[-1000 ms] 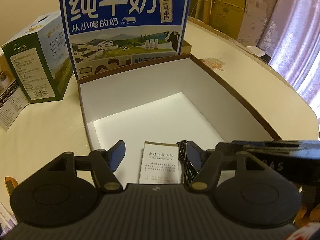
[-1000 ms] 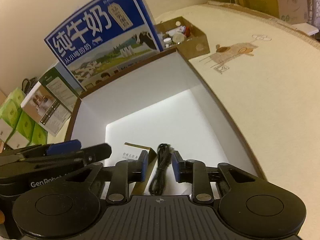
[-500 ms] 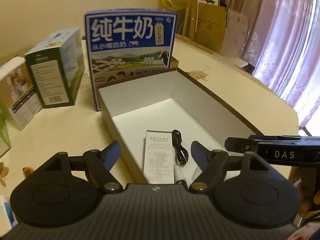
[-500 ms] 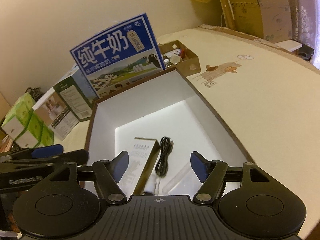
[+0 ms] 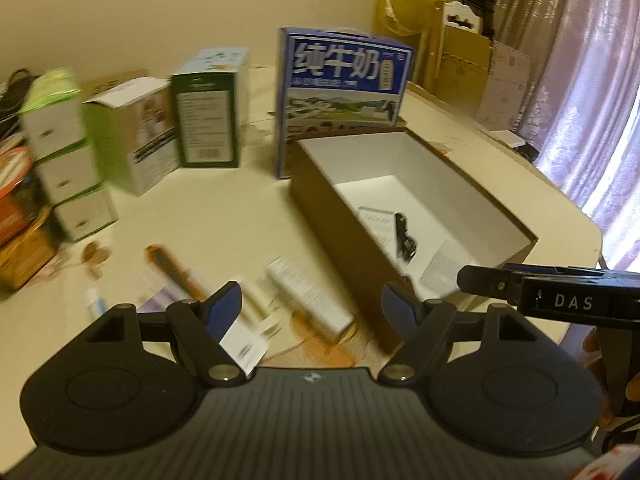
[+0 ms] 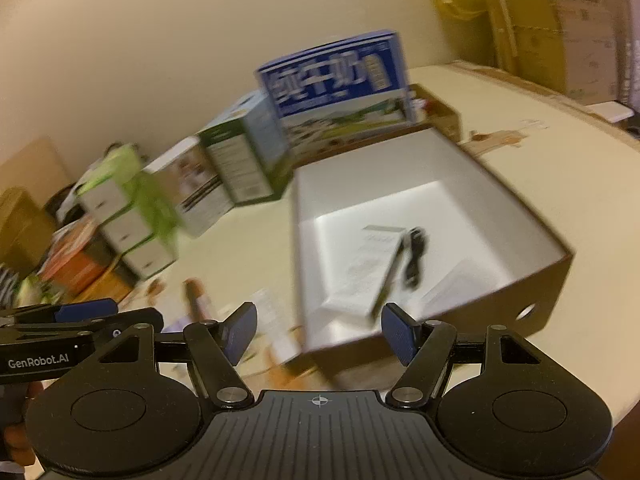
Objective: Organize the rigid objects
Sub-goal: 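Withdraw both tools from the shoebox back over the table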
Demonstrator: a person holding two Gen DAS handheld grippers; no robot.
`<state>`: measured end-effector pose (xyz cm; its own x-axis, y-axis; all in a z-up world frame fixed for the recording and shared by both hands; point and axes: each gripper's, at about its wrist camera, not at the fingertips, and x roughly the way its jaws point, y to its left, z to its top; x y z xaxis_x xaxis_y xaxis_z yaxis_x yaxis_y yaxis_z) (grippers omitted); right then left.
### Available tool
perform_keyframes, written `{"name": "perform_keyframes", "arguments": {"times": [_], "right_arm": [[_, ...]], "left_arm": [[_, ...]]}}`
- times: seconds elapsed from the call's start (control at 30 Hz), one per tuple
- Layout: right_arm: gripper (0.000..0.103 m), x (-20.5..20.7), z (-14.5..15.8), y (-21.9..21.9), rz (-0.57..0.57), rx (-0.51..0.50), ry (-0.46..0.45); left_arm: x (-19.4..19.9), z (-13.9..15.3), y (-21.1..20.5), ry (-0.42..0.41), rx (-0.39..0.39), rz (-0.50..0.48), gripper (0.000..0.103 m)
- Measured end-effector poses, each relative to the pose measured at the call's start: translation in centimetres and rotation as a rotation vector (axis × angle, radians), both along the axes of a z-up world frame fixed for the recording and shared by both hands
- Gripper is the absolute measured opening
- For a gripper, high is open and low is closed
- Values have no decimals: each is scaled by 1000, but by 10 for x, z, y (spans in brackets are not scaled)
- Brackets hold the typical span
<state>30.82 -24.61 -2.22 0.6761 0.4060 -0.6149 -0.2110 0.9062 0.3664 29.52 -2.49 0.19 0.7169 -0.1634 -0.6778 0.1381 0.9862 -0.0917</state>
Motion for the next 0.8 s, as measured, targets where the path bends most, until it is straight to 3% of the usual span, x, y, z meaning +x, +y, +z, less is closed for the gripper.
{"name": "perform_keyframes", "arguments": {"times": [0.4,0.8], "right_arm": [[66,-52,5,62,135,-36,-18],[66,-75,-9,99,232,-75,16]], "left_arm": [[-94,5,55,0,-8,141,74],[-140,1,95,10,-13,254,74]]}}
